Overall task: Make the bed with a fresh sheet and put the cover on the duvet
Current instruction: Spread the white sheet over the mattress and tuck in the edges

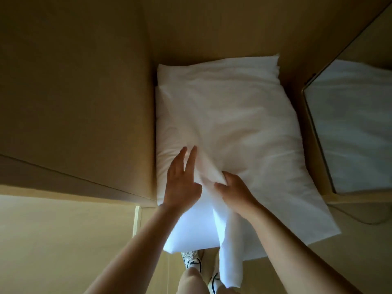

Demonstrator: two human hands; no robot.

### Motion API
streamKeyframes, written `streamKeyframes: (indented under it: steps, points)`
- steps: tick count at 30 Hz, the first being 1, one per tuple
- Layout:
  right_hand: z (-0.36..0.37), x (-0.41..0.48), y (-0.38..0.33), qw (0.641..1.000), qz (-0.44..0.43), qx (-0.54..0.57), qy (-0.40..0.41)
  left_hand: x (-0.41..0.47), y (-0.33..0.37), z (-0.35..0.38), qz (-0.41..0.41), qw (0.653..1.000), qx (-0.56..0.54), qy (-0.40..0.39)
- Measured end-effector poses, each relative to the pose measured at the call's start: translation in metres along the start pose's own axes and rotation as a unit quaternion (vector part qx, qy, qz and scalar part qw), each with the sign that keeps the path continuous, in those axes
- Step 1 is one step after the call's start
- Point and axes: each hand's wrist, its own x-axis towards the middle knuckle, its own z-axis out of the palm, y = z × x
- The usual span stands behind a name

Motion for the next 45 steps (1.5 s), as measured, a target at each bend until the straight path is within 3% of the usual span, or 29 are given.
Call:
streamKeyframes:
  steps: [2, 6, 8, 10, 13, 18, 21, 23, 27, 33, 41, 45]
  points:
    - [-0.025, -0.018, -0.003, 1.0, -0.015, 0.018, -0.02, 0.023, 0.011, -0.01, 0.108, 0.981, 0.16, -0.016]
    - [-0.076, -0.059, 0.003, 0.997, -0.031, 0.059, -0.03, 0.056, 0.056, -0.026, 0.298, 0.926, 0.23, -0.023]
    - [-0.093, -0.08, 0.017, 0.993, -0.028, 0.112, -0.033, 0.054, 0.084, -0.024, 0.325, 0.904, 0.263, -0.092]
    - [-0.104, -0.105, 0.038, 0.985, -0.02, 0.166, -0.043, 0.033, 0.108, -0.011, 0.292, 0.906, 0.253, -0.173]
    - [-0.11, -0.142, 0.077, 0.983, -0.008, 0.184, -0.024, -0.018, 0.129, 0.015, 0.228, 0.933, 0.197, -0.195]
    - [-0.079, -0.2, 0.126, 0.97, -0.087, 0.119, 0.196, -0.116, 0.156, 0.03, 0.127, 0.96, 0.117, -0.218]
    - [-0.066, -0.239, 0.141, 0.957, -0.184, 0.072, 0.213, -0.18, 0.163, 0.01, 0.087, 0.967, 0.091, -0.22]
    - [-0.064, -0.263, 0.145, 0.957, -0.234, 0.026, 0.167, -0.226, 0.162, -0.011, 0.067, 0.97, 0.07, -0.224]
    - [-0.044, -0.296, 0.126, 0.952, -0.307, -0.013, -0.013, -0.313, 0.15, -0.056, -0.011, 0.975, 0.008, -0.224]
    - [0.055, -0.325, 0.083, 0.923, -0.322, -0.032, -0.207, -0.409, 0.09, -0.113, -0.145, 0.979, -0.002, -0.145]
    - [0.231, -0.338, -0.018, 0.856, -0.359, -0.16, -0.335, -0.501, -0.042, -0.187, -0.291, 0.955, -0.056, -0.025]
    - [0.336, -0.348, -0.081, 0.813, -0.401, -0.236, -0.35, -0.545, -0.127, -0.239, -0.362, 0.929, -0.044, 0.064]
